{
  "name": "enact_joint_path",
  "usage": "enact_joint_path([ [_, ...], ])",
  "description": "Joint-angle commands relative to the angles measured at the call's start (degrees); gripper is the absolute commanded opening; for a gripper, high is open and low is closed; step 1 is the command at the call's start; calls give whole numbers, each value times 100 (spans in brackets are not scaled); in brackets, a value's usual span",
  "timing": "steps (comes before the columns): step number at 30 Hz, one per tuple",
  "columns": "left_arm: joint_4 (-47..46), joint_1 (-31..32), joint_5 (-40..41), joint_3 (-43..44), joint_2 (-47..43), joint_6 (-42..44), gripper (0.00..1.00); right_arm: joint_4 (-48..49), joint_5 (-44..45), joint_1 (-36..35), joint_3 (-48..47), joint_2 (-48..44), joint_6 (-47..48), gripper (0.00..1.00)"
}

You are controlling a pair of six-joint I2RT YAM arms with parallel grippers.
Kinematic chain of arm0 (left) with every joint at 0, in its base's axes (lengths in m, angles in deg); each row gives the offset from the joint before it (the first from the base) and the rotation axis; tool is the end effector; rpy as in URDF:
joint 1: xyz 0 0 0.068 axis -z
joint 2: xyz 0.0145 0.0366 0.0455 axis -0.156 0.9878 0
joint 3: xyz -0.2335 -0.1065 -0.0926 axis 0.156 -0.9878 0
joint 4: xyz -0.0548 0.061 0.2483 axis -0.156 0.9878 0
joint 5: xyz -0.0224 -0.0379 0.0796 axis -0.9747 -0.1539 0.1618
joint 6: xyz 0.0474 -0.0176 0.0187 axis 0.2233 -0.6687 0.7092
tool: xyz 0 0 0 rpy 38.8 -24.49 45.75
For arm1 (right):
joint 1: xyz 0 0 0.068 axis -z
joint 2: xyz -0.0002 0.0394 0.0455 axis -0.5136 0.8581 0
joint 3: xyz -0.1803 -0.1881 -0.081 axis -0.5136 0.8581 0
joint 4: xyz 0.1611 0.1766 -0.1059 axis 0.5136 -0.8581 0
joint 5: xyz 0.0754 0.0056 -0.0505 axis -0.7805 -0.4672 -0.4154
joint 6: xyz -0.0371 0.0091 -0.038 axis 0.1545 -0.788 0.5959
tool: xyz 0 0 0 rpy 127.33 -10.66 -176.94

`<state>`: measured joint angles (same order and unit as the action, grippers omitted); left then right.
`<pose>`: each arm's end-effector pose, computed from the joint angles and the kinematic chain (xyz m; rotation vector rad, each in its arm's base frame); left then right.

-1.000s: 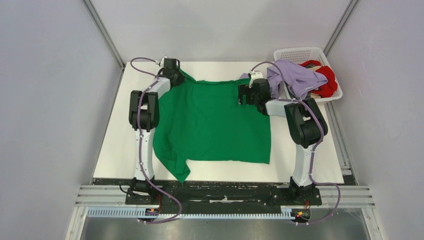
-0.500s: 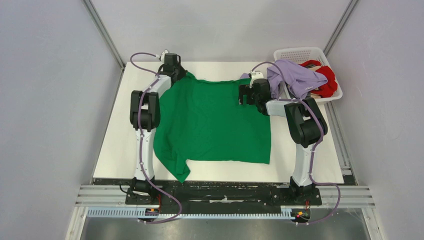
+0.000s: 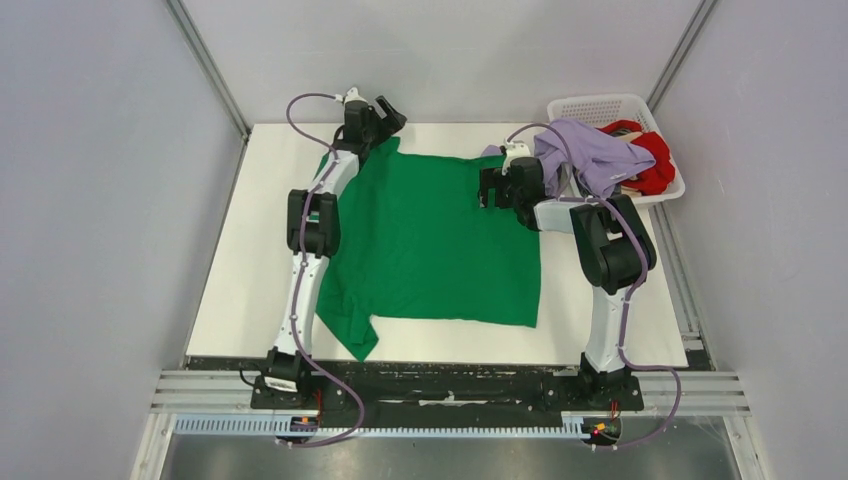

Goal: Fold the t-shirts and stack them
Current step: Flatten out the tshirt

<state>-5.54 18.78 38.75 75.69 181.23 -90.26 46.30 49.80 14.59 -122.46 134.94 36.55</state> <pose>0.6141 -0.1095 0.1411 -0.4657 1.9107 -0.6800 0.4168 0.1215 0.1383 -0.1484 2.1268 0.2366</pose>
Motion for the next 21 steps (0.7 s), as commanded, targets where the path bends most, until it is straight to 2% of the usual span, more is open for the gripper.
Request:
enact_joint_path([
  [1,-282,97,-455,-86,-678,759,100,-1,-55,50,162,-152,-99,98],
  [5,-217,210,-463,-790,-1644,1251,100,-61,-56,47,146,-253,-101,98],
  [11,444,246,-507,-2104,-3129,1179,100,-397,-223,17,68,-594,17,98],
  [15,379,272,-220,-4381,-4796,1083,100,-734,-367,-137,257,-1115,117,98],
  [17,228,330,254,-5800,-5881,955,100,-855,-408,-316,537,-1464,143,98],
  [21,589,525,1323,-7838,-7711,334,100,-1146,-346,-683,1225,-2159,83,98],
])
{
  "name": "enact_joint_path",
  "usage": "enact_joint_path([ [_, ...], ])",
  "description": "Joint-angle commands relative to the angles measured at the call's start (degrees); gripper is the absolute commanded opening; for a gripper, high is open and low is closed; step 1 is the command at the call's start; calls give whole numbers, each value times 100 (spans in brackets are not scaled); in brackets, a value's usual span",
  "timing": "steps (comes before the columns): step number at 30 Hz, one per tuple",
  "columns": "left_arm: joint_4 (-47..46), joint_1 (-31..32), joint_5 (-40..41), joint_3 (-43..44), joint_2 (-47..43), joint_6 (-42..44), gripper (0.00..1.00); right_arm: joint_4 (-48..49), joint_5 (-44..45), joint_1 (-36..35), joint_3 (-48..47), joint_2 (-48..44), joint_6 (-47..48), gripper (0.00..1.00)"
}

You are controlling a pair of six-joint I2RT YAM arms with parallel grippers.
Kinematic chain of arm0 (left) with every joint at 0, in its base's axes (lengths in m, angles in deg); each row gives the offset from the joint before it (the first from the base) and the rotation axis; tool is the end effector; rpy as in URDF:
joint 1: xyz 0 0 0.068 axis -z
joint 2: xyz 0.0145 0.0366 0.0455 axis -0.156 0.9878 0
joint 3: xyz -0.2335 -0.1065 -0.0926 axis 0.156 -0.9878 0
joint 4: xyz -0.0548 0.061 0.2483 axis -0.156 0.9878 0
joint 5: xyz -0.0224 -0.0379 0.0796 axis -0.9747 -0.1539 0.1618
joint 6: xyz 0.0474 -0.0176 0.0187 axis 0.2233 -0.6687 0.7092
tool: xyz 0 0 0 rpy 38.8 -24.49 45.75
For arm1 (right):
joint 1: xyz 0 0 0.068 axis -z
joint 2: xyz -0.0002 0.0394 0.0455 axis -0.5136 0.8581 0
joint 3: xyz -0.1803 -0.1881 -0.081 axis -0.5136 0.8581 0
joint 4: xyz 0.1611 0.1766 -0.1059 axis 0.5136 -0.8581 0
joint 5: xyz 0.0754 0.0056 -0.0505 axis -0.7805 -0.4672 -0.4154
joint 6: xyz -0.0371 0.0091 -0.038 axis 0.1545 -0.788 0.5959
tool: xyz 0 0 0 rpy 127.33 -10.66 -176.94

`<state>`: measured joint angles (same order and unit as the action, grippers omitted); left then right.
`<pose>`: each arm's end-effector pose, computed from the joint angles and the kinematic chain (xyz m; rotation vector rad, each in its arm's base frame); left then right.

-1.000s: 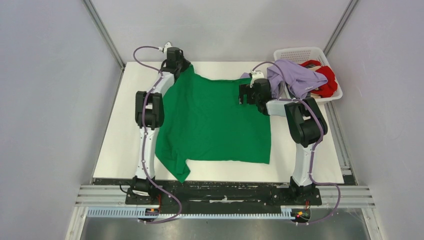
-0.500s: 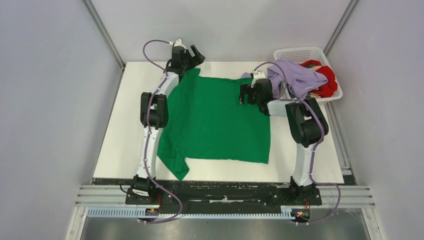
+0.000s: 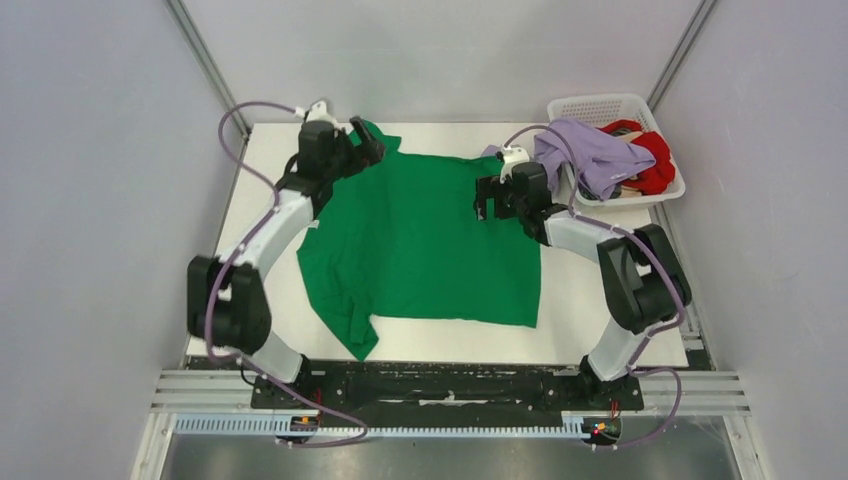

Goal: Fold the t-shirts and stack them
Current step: Flatten out the tshirt

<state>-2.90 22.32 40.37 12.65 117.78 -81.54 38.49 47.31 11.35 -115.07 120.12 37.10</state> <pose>0.3951 -0.0961 0.3135 -0.2840 1.9718 -0.5842 0.3650 0.1308 0.1878 -0.2458 2.1308 0.3087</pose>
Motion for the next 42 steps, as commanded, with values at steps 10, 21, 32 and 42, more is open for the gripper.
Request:
enact_joint_path([
  [10,2591,1678,2922,-4575,-5016,-2547,100,-817,-297,-1207,2542,-2622,-841,98],
  [21,2686,1698,2390,-5563,-5950,-3118,100,-425,-1161,-1430,3643,-3486,-1190,98],
  [32,2290,1690,2798,-6140,-4844,-3647,100,-519,-900,-1422,3834,-3318,-1161,98],
  [42,3153,1405,3783,-5623,-4375,-3650,100,-911,-553,-1228,3799,-3370,-953,98],
])
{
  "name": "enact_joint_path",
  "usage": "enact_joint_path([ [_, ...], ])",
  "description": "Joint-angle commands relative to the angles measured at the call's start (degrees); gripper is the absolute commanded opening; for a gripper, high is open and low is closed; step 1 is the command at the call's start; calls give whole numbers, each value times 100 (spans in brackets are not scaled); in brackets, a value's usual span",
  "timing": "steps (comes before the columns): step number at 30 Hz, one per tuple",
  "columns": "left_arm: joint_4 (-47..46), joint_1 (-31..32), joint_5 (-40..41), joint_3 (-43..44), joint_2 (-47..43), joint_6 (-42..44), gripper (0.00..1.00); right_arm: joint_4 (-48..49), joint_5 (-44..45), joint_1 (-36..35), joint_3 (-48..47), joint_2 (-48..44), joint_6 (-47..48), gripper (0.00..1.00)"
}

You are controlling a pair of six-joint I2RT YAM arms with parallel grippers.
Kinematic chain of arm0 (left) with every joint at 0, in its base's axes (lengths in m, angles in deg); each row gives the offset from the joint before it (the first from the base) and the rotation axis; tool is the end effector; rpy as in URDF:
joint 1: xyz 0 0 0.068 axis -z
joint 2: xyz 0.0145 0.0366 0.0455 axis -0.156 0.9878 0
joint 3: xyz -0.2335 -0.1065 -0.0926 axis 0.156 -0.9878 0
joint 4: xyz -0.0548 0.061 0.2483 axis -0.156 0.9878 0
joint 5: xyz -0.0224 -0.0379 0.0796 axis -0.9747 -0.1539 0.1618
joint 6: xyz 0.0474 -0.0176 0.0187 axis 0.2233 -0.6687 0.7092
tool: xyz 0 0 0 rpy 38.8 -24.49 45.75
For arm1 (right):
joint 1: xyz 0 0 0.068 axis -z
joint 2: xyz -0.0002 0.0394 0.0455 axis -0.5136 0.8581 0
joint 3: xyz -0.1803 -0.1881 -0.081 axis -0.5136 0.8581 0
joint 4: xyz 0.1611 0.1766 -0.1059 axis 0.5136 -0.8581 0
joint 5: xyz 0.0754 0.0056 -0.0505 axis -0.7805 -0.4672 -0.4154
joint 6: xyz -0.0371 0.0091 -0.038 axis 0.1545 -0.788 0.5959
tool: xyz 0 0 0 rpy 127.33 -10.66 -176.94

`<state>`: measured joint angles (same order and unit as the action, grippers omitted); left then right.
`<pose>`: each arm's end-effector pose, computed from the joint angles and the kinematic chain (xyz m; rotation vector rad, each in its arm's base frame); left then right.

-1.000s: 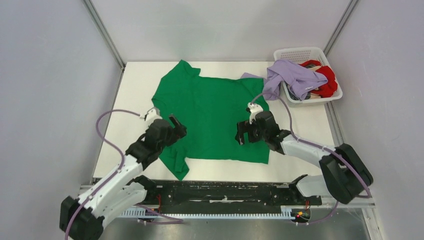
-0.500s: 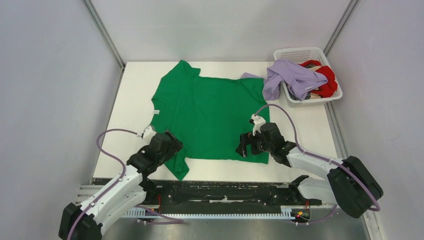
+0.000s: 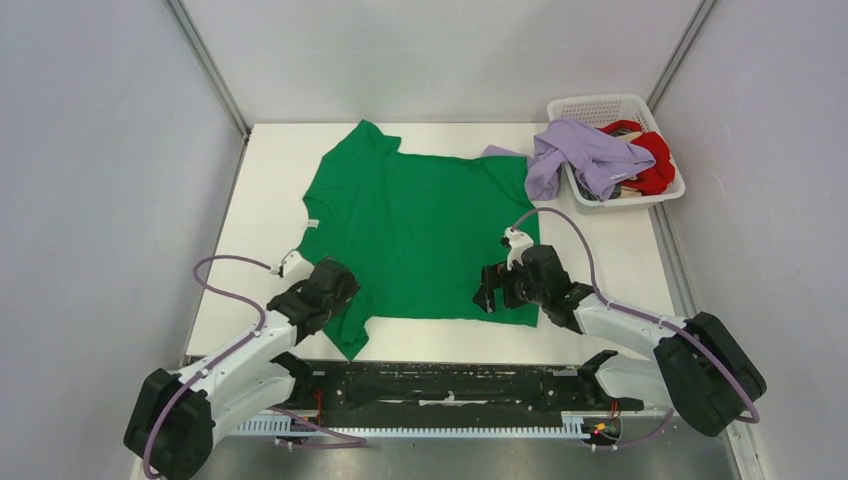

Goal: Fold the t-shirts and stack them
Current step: Flatten out the tshirt

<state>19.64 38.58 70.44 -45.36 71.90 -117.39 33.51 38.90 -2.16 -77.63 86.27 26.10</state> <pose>0.1429 -0.0630 0.1577 -0.9574 2.2210 -0.1797 0.1777 0.1231 0.1490 -0.3967 2.3233 0.6590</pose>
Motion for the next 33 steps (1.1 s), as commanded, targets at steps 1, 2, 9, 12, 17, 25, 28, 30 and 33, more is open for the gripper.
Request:
enact_joint_path([
  [1,840,-329,700,217,257,38,100,-413,293,143,40,16,187,98],
  [2,654,-421,587,226,330,208,100,-424,286,161,21,21,221,98],
  [9,143,-1257,-217,752,1572,909,100,-400,291,337,-68,83,455,98],
  [12,118,-1463,-319,1112,2097,1173,100,-400,288,395,-97,171,527,98],
  [17,153,-1561,-186,1717,2520,1671,100,-359,238,516,-152,306,576,98],
  [25,933,-1555,-363,2519,2116,1834,100,-155,350,530,-225,-318,637,98],
  [28,1624,-1541,-740,2356,1542,1502,100,88,637,529,-10,-770,571,98],
  [30,2026,-1490,-903,2125,1155,1234,100,194,970,535,186,-1069,491,98],
  [33,2774,-1411,-827,1840,560,761,100,280,1337,539,387,-1467,457,98],
])
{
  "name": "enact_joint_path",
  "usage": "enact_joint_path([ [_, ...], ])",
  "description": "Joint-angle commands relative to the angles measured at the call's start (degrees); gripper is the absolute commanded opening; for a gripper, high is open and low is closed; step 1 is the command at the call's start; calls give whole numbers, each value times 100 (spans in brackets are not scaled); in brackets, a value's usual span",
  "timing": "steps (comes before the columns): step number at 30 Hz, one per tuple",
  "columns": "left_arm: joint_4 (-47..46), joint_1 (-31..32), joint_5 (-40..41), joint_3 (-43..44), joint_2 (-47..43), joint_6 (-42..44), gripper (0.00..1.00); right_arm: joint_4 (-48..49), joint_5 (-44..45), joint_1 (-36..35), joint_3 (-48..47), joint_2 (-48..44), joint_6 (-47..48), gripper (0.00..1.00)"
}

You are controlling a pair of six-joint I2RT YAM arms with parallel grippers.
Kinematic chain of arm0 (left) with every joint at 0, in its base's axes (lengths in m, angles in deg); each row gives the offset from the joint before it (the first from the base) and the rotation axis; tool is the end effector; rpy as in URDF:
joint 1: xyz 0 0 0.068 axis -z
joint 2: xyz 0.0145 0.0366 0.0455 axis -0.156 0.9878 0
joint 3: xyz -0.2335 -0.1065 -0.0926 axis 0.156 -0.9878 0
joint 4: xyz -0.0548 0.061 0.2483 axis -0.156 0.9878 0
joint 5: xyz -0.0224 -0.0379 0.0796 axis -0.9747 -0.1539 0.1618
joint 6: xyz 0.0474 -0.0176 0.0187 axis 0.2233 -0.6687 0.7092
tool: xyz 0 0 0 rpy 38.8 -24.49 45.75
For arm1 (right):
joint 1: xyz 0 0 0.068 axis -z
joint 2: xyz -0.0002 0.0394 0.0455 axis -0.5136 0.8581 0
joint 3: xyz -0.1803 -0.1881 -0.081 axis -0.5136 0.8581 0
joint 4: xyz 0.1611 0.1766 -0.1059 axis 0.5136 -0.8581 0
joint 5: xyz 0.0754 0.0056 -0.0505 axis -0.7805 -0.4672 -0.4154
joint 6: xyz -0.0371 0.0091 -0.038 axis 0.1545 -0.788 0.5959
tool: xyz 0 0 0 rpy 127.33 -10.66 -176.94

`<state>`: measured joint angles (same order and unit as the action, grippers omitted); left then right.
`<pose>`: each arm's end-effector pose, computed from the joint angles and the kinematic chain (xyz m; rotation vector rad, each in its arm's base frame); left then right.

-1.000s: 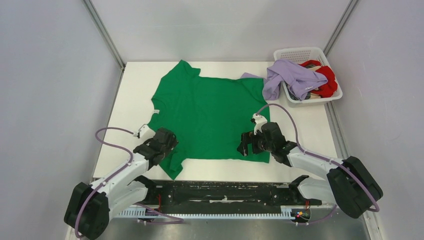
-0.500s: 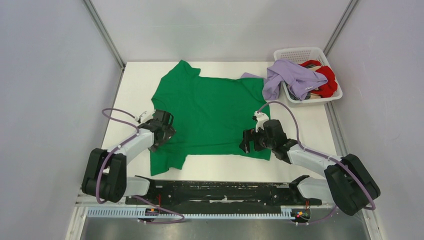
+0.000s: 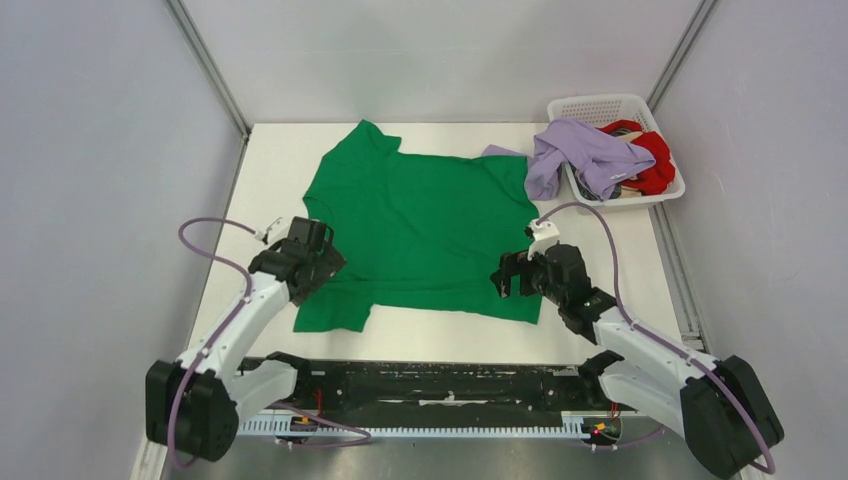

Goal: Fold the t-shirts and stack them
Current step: Flatten out the tshirt, then grab the side of the flattened tshirt closest away from the robot with both arms

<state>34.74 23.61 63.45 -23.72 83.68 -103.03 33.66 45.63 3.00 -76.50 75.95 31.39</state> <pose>0.1990 -0.0398 0.2229 -0.9560 2.3612 -0.0042 0.1793 0.0973 0.1771 -0.3139 2.1307 0.4850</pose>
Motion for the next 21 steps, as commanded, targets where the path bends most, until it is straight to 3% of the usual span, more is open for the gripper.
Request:
enact_joint_path([
  [1,1450,110,-133,-418,-805,-825,100,271,722,22,327,-528,-82,98],
  [6,1933,305,-230,-737,-1442,-1485,100,285,860,21,436,-731,-148,98],
  [10,1974,447,-228,-883,-1387,-1710,88,286,851,30,457,-668,-164,98],
  [13,1730,522,-68,-1086,-1143,-1891,76,288,867,30,466,-633,-164,98],
  [21,436,540,127,-1517,-434,-2006,76,277,943,36,483,-580,-151,98],
])
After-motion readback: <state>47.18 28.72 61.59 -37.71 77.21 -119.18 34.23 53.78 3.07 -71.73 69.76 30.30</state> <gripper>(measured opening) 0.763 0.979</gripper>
